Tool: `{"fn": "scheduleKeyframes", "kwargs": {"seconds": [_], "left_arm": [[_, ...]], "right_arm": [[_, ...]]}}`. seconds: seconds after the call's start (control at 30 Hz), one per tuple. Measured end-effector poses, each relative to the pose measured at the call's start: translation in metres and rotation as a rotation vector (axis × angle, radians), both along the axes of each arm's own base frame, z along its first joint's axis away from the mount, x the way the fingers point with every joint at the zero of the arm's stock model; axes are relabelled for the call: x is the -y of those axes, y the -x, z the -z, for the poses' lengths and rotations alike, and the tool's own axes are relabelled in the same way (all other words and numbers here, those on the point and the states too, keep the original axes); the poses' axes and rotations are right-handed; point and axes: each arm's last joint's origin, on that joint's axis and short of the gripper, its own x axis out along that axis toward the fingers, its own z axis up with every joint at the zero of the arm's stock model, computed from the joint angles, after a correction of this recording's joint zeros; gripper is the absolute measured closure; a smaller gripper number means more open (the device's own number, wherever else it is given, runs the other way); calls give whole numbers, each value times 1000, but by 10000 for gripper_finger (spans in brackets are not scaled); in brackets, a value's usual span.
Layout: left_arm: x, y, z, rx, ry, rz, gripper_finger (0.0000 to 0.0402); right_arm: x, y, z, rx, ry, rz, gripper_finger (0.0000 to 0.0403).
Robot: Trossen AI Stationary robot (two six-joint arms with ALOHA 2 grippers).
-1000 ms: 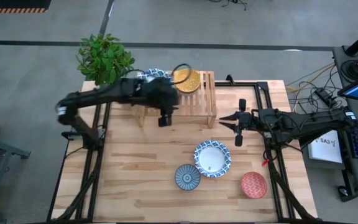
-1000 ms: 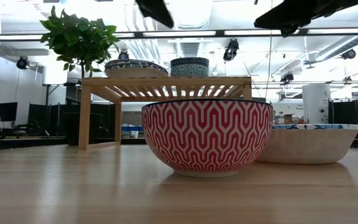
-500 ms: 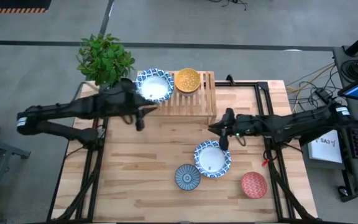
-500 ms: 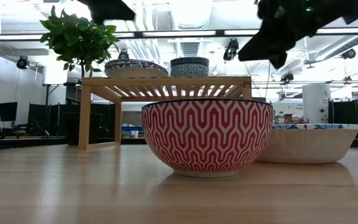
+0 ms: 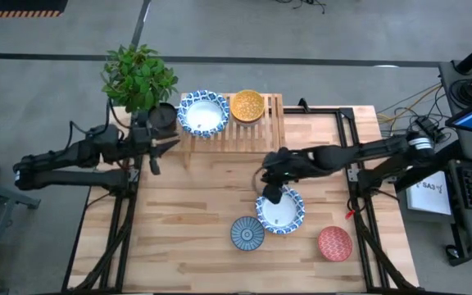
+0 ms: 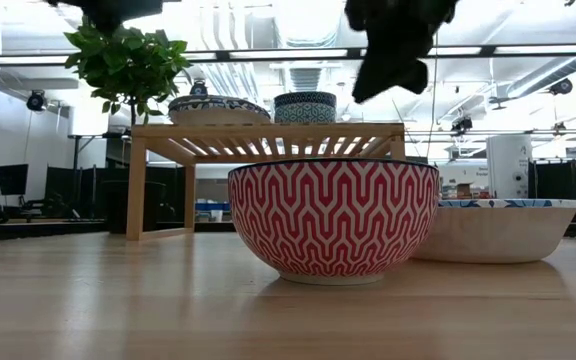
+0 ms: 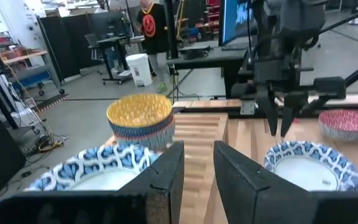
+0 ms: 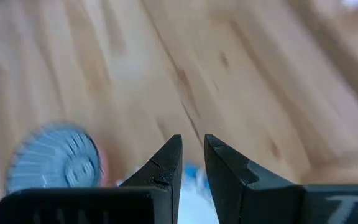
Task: Place and stack bowls onto a shelf
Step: Stack the white blue patterned bowl on top of the white blue patterned bowl on the shelf
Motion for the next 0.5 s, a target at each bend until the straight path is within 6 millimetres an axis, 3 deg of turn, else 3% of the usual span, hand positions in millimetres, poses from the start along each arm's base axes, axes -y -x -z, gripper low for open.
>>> {"fn": "scheduleKeyframes", "kwargs": {"seconds": [0.1, 0.23, 0.33, 0.5], "left_arm": [[1, 7, 9, 2, -26, 1, 332], [3, 18, 5, 57, -41, 0, 332], [3, 24, 4, 77, -44, -1, 332], [4, 30, 4, 99, -63, -1, 332]], "right_arm": [[-5, -8, -4, -191, -46, 32, 346], [-11, -17, -5, -406, -99, 115, 346], [-18, -26, 1, -501, -129, 144, 346], [-39, -37, 18, -585, -192, 49, 338]]}}
